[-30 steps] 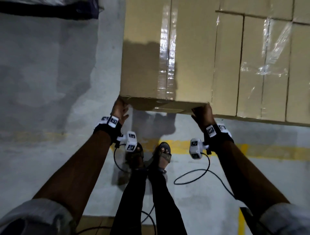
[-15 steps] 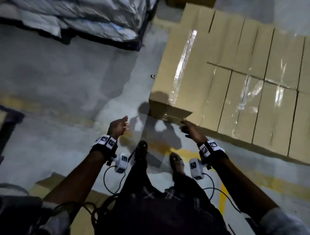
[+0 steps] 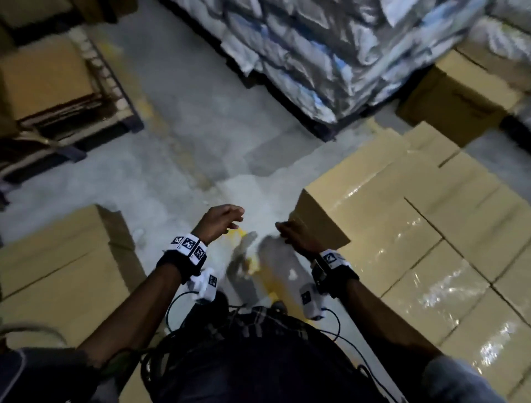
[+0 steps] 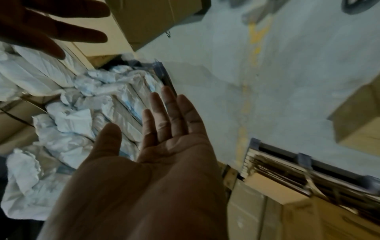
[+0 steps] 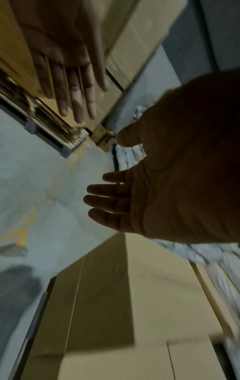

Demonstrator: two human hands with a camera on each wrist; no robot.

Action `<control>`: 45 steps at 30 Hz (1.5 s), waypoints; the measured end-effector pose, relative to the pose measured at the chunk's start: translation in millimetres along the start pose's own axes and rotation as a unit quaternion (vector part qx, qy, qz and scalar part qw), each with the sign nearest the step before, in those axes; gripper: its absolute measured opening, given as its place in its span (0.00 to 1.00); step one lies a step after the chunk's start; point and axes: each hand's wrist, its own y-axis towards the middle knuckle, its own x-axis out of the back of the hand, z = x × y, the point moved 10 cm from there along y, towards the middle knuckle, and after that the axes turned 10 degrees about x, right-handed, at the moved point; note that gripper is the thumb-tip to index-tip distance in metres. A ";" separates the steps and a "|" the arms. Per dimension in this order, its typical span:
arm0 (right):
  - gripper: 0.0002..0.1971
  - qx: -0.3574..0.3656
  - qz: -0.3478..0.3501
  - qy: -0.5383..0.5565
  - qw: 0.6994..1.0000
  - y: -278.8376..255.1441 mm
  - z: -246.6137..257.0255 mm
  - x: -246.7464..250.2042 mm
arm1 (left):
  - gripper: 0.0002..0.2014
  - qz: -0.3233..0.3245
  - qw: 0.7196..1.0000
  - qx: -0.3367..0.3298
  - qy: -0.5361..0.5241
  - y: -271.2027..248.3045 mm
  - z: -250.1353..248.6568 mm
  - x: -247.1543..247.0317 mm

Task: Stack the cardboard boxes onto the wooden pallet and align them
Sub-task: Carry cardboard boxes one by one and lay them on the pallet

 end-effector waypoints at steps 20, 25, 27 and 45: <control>0.32 0.256 0.344 -0.336 0.838 107.0 345.0 -397.4 | 0.17 -0.354 0.855 0.099 -0.367 -106.5 263.1 374.6; 0.25 0.218 0.360 -0.353 0.835 145.5 381.1 -457.3 | 0.12 -0.379 0.833 0.139 -0.378 -110.6 304.1 423.8; 0.25 0.220 0.370 -0.358 0.828 155.4 393.0 -474.2 | 0.10 -0.384 0.818 0.138 -0.404 -110.6 309.8 438.1; 0.29 0.249 0.528 -0.564 0.583 416.9 511.9 -670.8 | 0.14 -0.450 0.688 0.265 -0.504 1.2 275.8 591.3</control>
